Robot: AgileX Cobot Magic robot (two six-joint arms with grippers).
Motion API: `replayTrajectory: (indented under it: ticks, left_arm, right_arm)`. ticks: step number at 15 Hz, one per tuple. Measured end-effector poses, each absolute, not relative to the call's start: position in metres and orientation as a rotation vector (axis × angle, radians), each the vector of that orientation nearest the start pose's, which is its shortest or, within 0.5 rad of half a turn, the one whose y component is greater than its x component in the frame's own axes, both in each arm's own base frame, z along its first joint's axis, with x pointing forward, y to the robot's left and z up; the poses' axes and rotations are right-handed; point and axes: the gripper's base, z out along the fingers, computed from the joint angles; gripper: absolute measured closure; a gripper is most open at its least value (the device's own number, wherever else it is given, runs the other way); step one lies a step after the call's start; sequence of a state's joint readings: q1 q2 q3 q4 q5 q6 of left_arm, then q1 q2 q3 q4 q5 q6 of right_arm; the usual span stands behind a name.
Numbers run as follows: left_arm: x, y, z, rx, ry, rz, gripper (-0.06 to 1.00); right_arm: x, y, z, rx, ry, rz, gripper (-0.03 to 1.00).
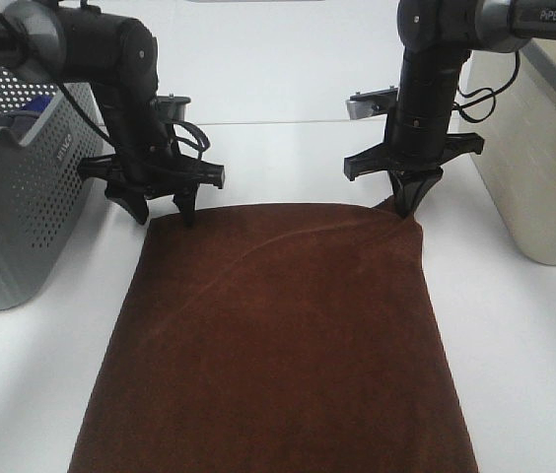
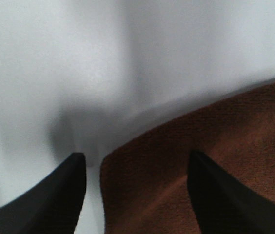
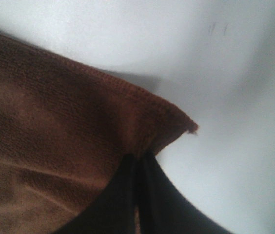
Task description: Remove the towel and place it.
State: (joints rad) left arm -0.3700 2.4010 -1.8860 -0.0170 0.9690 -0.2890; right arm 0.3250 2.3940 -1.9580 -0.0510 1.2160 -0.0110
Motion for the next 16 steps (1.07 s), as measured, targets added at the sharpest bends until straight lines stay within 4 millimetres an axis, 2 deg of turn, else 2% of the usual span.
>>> replayTrajectory:
  ticks: [1,4,9,13,16]
  left_arm:
    - [0.454,-0.179,0.104,0.090,2.993,-0.132,0.36]
    - [0.459,-0.185,0.104,0.046,2.935,-0.221,0.36]
    - [0.467,-0.188,0.107,0.031,2.834,-0.270,0.38]
    - [0.468,-0.189,0.107,0.024,2.830,-0.281,0.61]
    - [0.467,-0.186,0.106,0.060,2.843,-0.226,0.60]
  right_arm:
    - [0.454,0.148,0.131,-0.550,3.078,-0.072,0.97]
    - [0.454,0.148,0.131,-0.553,3.074,-0.073,0.97]
    - [0.454,0.148,0.131,-0.555,3.074,-0.073,0.97]
    - [0.454,0.148,0.131,-0.556,3.072,-0.073,0.97]
    - [0.454,0.148,0.131,-0.556,3.071,-0.074,0.97]
